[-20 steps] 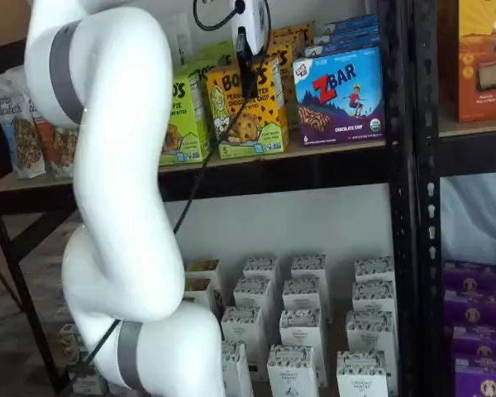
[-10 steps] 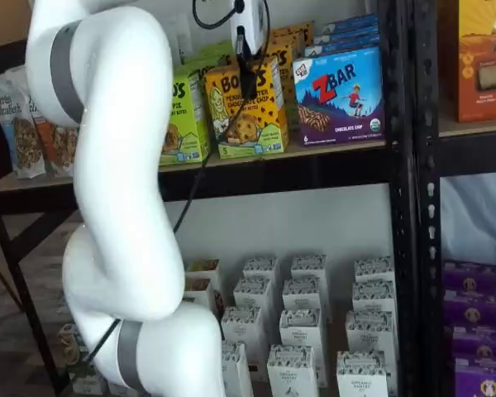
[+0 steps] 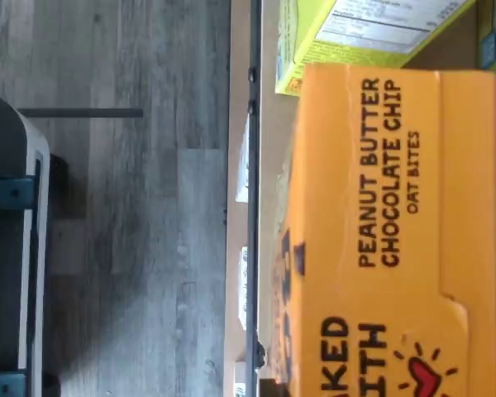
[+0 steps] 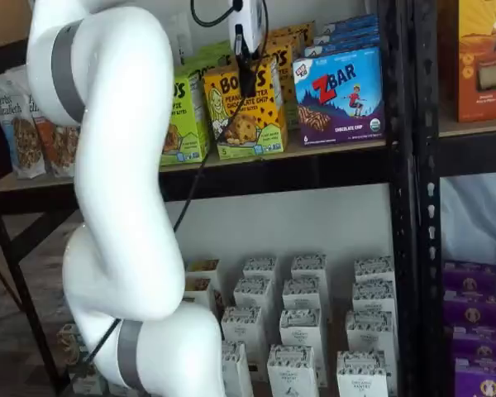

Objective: Pick up the orange box on the top shelf, the fifth box from the left

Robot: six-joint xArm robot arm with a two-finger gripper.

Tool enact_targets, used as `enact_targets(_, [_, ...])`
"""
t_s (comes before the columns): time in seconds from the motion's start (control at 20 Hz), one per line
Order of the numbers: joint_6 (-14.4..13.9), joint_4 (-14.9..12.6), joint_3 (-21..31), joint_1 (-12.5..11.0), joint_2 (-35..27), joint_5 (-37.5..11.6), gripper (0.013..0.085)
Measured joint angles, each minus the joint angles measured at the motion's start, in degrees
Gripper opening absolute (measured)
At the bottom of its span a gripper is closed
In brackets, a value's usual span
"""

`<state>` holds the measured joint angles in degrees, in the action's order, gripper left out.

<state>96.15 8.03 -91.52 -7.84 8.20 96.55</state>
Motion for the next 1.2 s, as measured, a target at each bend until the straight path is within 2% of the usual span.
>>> enact_targets(0.8, [0.2,-1.0,0.7,0.0,0.4,-0.8,0.045])
enact_targets(0.9, [0.4,-0.7,0.6,-0.3,0.3,-0.6,0.037])
enact_targets(1.05, [0.7,-0.4,0.4,-0.6,0.2,-0.4,0.033])
enact_targets(1.2, [0.9,0.0,0.3,-0.9,0.2,-0.2,0.025])
